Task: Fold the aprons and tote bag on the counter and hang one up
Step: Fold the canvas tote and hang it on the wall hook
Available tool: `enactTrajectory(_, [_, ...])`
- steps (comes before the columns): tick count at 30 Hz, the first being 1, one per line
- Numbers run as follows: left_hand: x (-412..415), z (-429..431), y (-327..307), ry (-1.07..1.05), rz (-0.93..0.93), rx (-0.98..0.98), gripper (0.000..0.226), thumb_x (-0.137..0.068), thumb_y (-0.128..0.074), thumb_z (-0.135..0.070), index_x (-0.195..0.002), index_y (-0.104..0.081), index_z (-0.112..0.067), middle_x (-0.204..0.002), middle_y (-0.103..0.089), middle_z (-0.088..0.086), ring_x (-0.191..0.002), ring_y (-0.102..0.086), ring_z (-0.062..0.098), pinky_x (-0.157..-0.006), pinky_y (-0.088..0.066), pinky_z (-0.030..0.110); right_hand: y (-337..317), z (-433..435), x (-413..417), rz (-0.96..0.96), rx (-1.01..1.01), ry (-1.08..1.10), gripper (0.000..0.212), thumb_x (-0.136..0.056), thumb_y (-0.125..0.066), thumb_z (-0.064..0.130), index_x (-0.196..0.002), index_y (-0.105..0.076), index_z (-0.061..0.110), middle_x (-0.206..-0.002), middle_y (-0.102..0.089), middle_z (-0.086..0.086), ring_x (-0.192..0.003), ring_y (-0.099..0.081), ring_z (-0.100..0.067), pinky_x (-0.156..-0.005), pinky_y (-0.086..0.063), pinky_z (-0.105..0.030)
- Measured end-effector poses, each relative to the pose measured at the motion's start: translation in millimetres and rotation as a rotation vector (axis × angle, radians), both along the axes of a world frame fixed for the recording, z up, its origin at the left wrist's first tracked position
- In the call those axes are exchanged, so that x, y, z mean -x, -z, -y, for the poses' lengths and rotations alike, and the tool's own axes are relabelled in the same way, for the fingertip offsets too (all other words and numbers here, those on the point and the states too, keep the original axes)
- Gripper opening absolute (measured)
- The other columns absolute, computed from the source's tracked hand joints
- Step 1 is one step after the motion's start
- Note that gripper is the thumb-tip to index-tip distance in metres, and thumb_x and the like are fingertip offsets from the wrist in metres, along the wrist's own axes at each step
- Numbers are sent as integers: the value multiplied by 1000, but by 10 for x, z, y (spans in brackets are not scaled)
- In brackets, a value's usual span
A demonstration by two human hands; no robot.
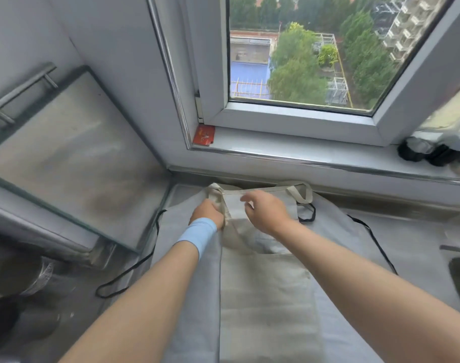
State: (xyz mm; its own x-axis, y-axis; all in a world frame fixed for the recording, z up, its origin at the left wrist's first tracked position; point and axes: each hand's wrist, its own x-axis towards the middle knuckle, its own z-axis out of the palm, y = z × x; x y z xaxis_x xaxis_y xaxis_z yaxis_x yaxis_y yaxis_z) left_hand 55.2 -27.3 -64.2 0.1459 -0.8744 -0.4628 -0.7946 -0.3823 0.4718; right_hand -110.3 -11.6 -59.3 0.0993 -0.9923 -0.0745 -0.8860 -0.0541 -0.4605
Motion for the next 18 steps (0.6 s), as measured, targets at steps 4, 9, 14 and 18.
enactTrajectory(4, [-118,114,39,166,-10,-177,26,-84,-48,-20,-104,-65,-18,-108,-66,7,-100,-62,30,-90,-50,32,22,457,-410,-75,-170,154,49,-83,-50,66,-100,-69,24,-99,-68,3,-97,-63,-23,-76,-50,-32])
enactTrajectory(9, [-239,117,175,169,-239,-404,26,-65,-63,-23,-89,-68,-14,-74,-68,9,-69,-68,25,-81,-59,37,225,716,-593,200,-298,280,27,-87,-60,40,-78,-73,18,-77,-70,-2,-77,-64,-25,-63,-44,-26])
enactTrajectory(14, [-271,49,275,213,-283,-310,12,-80,-69,-23,-84,-68,-12,-84,-71,10,-70,-66,23,-78,-60,34,118,749,-538,698,-205,508,20,-82,-66,26,-71,-69,9,-58,-57,4,-56,-49,-14,-53,-41,-26])
enactTrajectory(18, [-265,55,181,205,-262,-416,9,-84,-67,-19,-81,-63,-11,-75,-70,10,-64,-70,27,-72,-61,35,19,736,-496,965,-322,523,8,-87,-67,7,-82,-73,11,-79,-68,-7,-63,-63,-21,-68,-59,-40])
